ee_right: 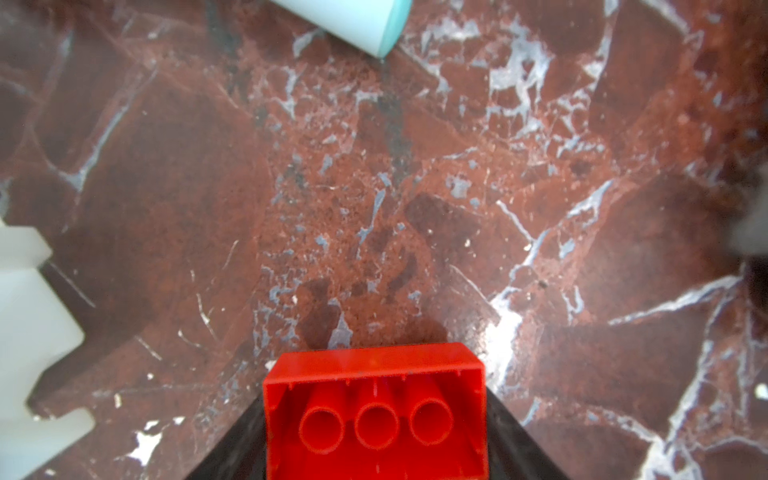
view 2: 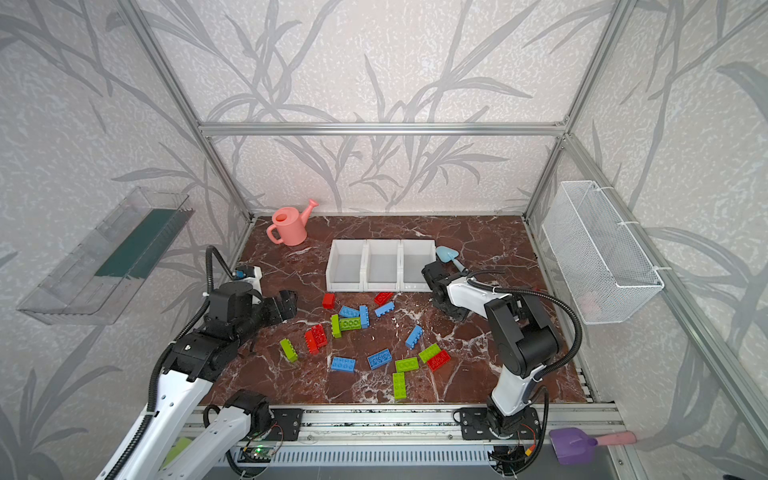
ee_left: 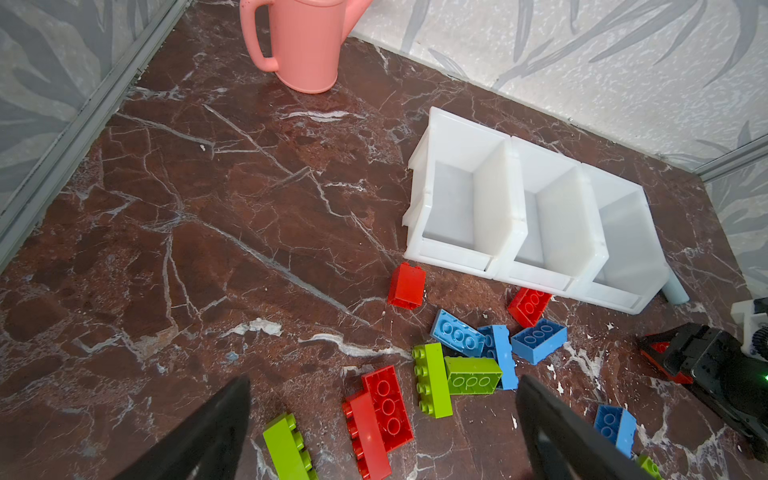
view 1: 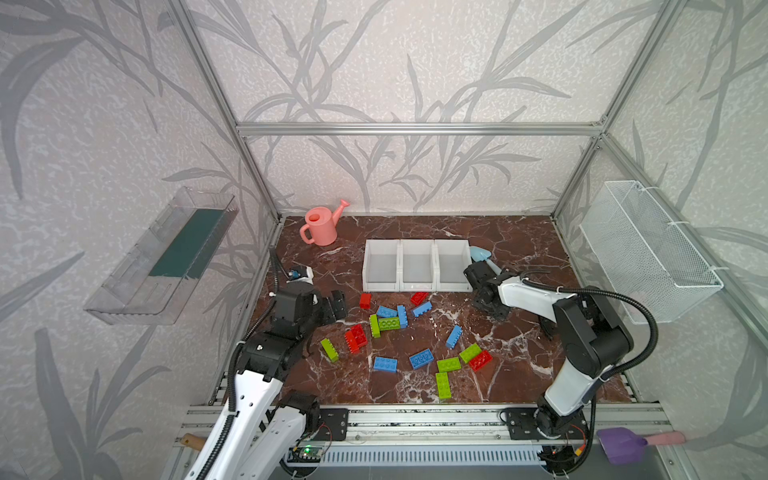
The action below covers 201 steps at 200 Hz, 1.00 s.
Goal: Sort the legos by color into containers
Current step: 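Grasp the red brick with the right gripper and lift it, then carry the red brick over the bin compartment nearest the trowel and release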
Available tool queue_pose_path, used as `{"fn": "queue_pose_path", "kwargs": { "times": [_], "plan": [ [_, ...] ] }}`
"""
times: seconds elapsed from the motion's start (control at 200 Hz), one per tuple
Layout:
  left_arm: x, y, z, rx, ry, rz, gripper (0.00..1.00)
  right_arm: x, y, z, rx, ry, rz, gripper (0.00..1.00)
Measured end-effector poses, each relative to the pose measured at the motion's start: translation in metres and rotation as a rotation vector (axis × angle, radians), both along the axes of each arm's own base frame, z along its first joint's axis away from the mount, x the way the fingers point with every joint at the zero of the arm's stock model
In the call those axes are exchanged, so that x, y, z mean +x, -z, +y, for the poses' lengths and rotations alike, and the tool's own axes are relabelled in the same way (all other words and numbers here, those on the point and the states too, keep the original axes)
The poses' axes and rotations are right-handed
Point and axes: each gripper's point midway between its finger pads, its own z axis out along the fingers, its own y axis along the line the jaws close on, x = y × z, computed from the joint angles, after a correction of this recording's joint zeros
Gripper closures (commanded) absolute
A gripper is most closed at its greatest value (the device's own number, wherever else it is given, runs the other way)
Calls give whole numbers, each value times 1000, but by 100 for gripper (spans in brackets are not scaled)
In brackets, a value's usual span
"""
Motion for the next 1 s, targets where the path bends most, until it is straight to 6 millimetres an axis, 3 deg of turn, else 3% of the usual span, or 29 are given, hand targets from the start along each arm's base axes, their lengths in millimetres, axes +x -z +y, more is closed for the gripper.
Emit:
{"fn": "queue_pose_path", "kwargs": {
  "times": [0.09,0.425,0.655,0.76,0.875,1.005],
  "plan": [
    [0,0,0,0,0,0,1,3,-13,2,3,-46,-24,41],
    [-2,-4,2,0,-6,-18,1,20,-97,23,50,-305,-186,45],
    [-2,-5,3,2,-10,-21,1,37,-135,62,140,-532,-263,47],
    [-1,-2,2,4,-9,-11,1,56,-154,87,193,-609,-308,47],
    [1,1,1,6,-3,5,1,81,-164,111,229,-660,-338,47],
    [1,4,-1,7,10,16,1,104,-150,128,239,-685,-317,47]
  ]
}}
